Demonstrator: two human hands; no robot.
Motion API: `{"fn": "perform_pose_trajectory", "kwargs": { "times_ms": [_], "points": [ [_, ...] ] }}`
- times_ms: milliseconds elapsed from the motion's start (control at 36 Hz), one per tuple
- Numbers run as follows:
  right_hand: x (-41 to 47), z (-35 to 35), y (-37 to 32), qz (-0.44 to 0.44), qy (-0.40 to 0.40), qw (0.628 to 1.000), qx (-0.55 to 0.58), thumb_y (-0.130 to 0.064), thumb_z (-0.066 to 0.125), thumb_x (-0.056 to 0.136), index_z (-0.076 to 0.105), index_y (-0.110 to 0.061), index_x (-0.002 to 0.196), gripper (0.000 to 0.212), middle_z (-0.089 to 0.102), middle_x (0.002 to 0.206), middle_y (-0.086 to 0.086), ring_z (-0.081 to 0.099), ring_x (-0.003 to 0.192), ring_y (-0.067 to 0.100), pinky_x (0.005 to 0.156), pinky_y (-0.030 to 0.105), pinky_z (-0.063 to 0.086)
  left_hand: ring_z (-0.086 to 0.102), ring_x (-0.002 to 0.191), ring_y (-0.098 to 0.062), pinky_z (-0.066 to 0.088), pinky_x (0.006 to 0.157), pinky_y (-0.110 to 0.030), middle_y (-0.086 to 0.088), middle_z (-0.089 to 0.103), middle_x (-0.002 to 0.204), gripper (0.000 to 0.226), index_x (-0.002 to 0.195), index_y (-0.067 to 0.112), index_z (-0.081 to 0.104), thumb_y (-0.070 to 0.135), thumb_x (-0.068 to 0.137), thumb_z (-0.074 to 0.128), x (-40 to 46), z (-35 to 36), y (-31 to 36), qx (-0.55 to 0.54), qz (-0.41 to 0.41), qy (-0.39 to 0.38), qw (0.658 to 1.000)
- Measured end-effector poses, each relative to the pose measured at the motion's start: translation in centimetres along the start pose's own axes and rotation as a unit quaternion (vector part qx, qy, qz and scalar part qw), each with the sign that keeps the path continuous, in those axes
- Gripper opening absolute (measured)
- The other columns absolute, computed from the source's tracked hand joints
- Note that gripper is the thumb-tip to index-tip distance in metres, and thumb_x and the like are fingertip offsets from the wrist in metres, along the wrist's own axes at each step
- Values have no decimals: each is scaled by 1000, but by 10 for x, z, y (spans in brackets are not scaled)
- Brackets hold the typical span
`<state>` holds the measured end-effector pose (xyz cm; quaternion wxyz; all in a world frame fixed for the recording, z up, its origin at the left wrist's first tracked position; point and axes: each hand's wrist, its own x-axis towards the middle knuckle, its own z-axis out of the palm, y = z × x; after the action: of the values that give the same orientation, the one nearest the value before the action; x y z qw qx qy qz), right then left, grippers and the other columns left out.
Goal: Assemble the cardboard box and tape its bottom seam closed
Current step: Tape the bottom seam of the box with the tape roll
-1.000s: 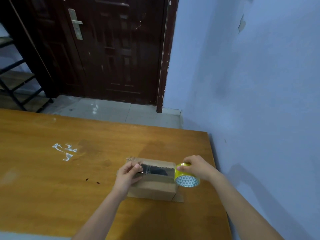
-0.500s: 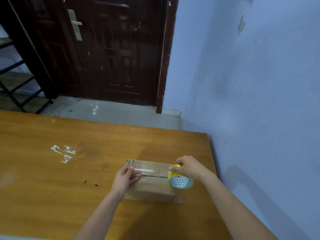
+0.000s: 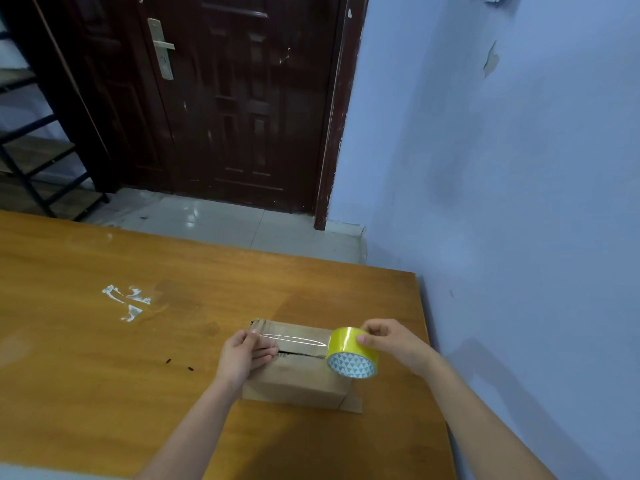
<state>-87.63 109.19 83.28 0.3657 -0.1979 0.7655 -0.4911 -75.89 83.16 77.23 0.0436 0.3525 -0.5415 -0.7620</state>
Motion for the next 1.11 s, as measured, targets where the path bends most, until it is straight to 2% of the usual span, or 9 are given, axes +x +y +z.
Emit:
{"fn": "perform_pose_trajectory", "kwargs": {
  "times_ms": [167, 250, 389, 528, 639, 778, 889, 1000, 1111],
  "points": [
    [0, -6, -14, 14, 11, 995, -96, -37, 68, 84, 66, -22, 73, 19, 62, 70, -8, 57, 68, 7, 64, 21, 42, 72, 74, -23, 57, 59, -21, -20, 71, 84, 25, 86, -1, 52, 19, 100, 44, 1, 0, -3, 24, 9, 0, 1000],
    [0, -14, -15, 41, 82, 938, -335, -57, 63, 79, 52, -20, 60, 43, 48, 60, -8, 43, 55, 8, 51, 26, 31, 72, 75, -23, 58, 60, -22, -19, 72, 83, 26, 89, -1, 54, 20, 100, 45, 3, -1, -3, 30, 16, 17, 999],
    [-5, -21, -7, 83, 123, 883, -446, -71, 56, 73, 40, -23, 53, 55, 44, 53, -8, 41, 48, 8, 44, 26, 27, 71, 72, -22, 57, 59, -23, -15, 71, 83, 25, 85, 3, 56, 20, 100, 45, -1, 11, -5, 50, 29, 14, 998],
    [-5, -26, 0, 38, 85, 954, -286, -68, 54, 77, 40, -25, 52, 51, 39, 53, -10, 38, 50, 7, 51, 27, 29, 72, 72, -25, 58, 60, -26, -14, 72, 81, 21, 90, 8, 53, 19, 101, 40, 1, 9, -1, 14, 3, 13, 1000],
    [-4, -25, 3, 18, 49, 979, -197, -53, 55, 85, 43, -25, 55, 43, 36, 55, -12, 36, 54, 7, 57, 27, 29, 72, 74, -32, 59, 58, -28, -22, 68, 80, 21, 79, 8, 44, 15, 97, 41, 6, 1, 3, -46, -40, 18, 998],
    [1, -22, 7, 19, 46, 986, -158, -39, 64, 85, 54, -25, 58, 32, 47, 58, -14, 45, 58, 4, 61, 25, 35, 70, 83, -39, 60, 63, -35, -32, 68, 93, 23, 79, 5, 46, 14, 98, 37, 8, -7, 10, -92, -66, -13, 993],
    [8, -15, 7, 17, 53, 983, -177, -38, 66, 84, 56, -24, 61, 29, 51, 64, -8, 48, 64, 7, 63, 26, 38, 70, 83, -37, 59, 73, -41, -30, 65, 101, 28, 99, -7, 51, 16, 99, 34, 6, -12, 11, -151, -75, -22, 985],
    [14, -10, 9, 34, 57, 977, -204, -42, 65, 84, 61, -12, 71, 32, 56, 71, -2, 53, 68, 10, 63, 28, 41, 71, 76, -36, 57, 72, -44, -32, 63, 99, 25, 75, 7, 43, 12, 97, 33, 2, -13, 15, -196, -80, -15, 977],
    [16, -10, 13, 47, 71, 974, -210, -43, 66, 82, 61, -19, 67, 29, 58, 70, -3, 55, 67, 10, 61, 27, 42, 71, 71, -36, 57, 69, -42, -35, 60, 97, 25, 75, 7, 41, 11, 97, 32, 4, -11, 15, -194, -83, -7, 978]
  ]
}}
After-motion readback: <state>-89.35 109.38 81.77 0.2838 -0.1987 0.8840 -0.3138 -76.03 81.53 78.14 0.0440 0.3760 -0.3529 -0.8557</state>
